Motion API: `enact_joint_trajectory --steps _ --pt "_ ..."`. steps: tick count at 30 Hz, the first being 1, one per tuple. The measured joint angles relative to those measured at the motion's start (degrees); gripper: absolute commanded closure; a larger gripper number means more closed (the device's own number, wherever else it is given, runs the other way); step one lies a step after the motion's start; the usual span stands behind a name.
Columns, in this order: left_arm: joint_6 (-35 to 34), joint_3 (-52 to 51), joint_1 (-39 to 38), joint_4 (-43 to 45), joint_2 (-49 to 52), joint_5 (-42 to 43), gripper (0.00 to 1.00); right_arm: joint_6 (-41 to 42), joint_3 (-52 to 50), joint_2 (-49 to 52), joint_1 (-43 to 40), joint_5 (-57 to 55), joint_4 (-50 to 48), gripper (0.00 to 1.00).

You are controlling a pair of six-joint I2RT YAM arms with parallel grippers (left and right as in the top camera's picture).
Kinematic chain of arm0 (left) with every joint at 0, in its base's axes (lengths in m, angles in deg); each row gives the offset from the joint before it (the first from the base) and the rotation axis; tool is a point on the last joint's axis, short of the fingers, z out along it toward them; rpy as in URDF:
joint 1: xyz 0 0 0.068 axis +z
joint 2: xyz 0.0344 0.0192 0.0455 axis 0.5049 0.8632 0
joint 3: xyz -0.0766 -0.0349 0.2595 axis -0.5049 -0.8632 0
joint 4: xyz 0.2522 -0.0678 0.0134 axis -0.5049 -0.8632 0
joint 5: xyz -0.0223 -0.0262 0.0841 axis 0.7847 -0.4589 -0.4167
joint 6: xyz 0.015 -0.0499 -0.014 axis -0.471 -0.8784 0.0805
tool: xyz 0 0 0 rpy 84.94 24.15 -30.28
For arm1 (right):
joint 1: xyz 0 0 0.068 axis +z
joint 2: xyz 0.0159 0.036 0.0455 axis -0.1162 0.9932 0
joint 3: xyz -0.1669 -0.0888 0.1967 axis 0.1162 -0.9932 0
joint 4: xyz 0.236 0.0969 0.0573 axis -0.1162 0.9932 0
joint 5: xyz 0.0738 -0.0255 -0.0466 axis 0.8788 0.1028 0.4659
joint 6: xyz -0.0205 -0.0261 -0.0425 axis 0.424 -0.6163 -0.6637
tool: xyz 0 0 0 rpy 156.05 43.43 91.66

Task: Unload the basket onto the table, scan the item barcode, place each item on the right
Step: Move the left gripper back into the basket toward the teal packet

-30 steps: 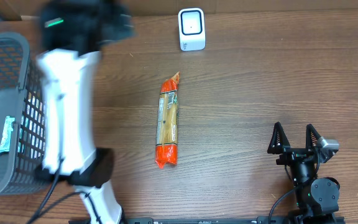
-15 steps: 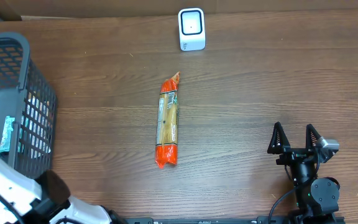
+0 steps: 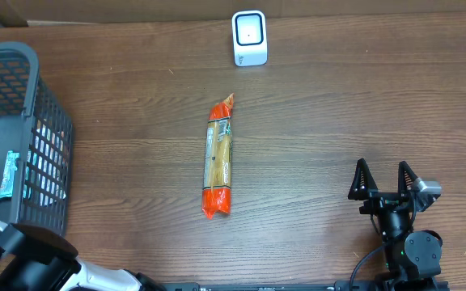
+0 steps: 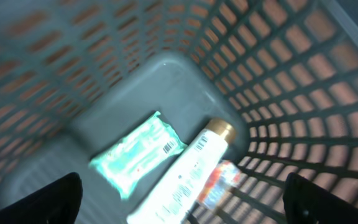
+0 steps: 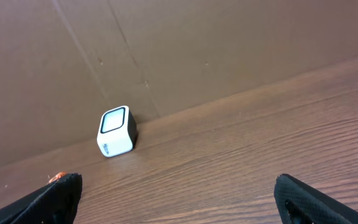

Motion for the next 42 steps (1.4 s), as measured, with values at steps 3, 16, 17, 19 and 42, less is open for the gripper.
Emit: enact_joint_trajectory --steps 3,16,17,19,42 --pt "6.2 -6.8 -0.4 4.5 0.1 -0.6 0.18 0.0 0.0 0.0 0.0 0.0 0.0 0.0" --pt "22.8 -27.5 -0.7 29.5 0.6 -8.6 0.05 0.0 0.0 0.0 0.0 0.0 0.0 0.0" --pt "24.3 -28.5 -0.7 30.4 1.0 -8.8 0.05 0.0 0.0 0.0 0.0 0.0 0.0 0.0" --pt "26.4 -29.4 -0.7 31.1 2.4 -9.0 0.05 0.0 0.0 0.0 0.0 0.0 0.0 0.0" --pt "27.2 -29.0 -4.5 35.1 14.3 -5.7 0.96 0.0 0.0 0.0 0.0 0.0 0.0 0.0"
